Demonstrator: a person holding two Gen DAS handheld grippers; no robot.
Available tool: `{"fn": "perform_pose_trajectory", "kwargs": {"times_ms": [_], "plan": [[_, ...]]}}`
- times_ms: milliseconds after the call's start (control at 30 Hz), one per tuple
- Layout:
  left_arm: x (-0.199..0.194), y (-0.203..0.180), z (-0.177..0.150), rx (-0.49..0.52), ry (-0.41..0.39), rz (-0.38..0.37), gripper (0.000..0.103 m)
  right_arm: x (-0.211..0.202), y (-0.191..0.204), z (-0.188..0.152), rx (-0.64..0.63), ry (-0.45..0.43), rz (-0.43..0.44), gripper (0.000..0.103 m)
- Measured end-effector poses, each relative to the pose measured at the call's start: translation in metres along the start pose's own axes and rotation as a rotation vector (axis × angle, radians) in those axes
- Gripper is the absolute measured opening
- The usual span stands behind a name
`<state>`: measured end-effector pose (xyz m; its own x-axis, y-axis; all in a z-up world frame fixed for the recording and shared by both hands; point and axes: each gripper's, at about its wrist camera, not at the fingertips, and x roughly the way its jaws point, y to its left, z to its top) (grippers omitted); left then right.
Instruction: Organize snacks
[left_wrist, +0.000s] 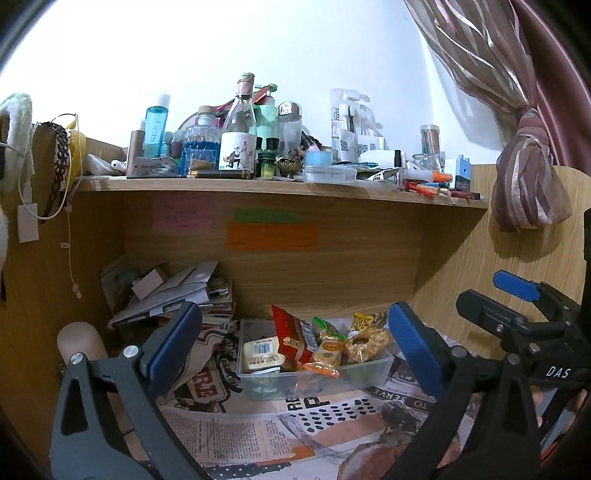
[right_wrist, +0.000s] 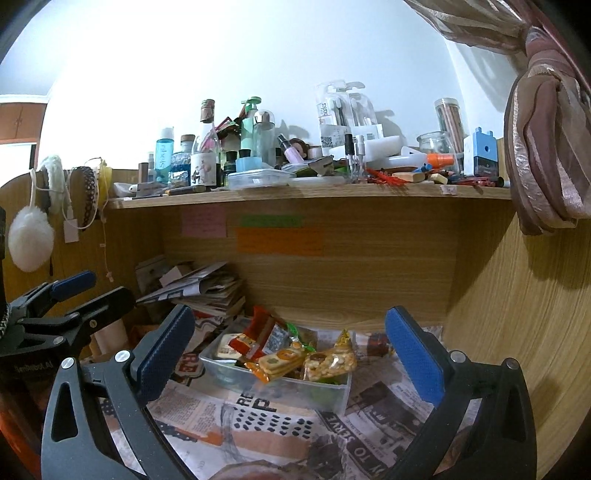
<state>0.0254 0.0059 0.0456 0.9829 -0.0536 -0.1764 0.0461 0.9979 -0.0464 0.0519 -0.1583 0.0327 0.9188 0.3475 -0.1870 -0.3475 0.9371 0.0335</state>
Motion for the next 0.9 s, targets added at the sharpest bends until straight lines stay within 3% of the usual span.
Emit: {"fn": "perform_pose_trajectory", "kwargs": {"times_ms": [900], "plan": [[0.0036,0.0061,-0.0036,-0.004,0.014,-0.010,0.103,0.0064,0.0009,-0.0029,0.001,0.017,0.008,0.103]]}}
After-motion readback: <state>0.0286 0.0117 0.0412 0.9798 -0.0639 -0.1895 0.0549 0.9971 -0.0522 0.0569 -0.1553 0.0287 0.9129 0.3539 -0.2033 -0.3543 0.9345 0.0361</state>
